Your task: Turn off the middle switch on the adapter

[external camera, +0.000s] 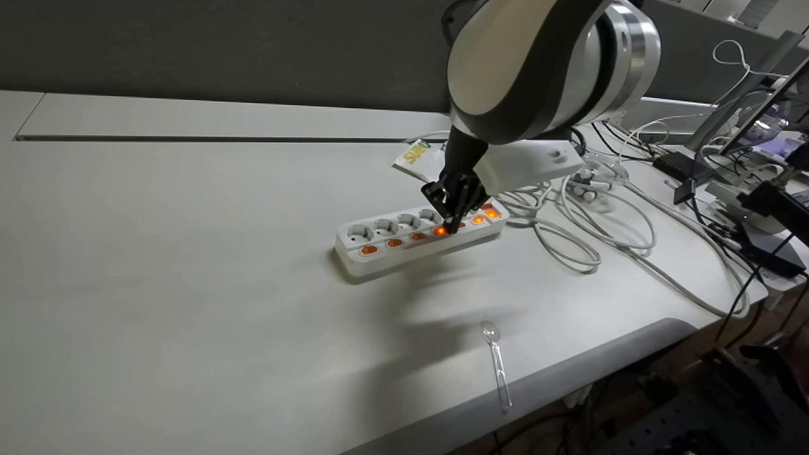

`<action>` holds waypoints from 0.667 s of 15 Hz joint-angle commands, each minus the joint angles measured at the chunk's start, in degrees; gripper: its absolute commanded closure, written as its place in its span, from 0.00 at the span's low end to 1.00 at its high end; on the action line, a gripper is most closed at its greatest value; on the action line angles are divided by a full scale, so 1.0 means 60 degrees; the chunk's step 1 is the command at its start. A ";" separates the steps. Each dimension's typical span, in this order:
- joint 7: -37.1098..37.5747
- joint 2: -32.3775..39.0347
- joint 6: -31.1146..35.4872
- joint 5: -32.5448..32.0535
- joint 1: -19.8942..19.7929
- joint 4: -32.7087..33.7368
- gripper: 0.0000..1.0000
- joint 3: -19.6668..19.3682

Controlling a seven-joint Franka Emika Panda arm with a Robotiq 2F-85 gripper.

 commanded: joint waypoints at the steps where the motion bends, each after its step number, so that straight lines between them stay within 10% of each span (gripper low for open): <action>1: 0.0307 -0.0142 -0.0022 0.0148 -0.0035 0.0002 1.00 0.0142; 10: 0.0425 0.0048 -0.0042 0.0212 0.0004 0.0065 1.00 0.0086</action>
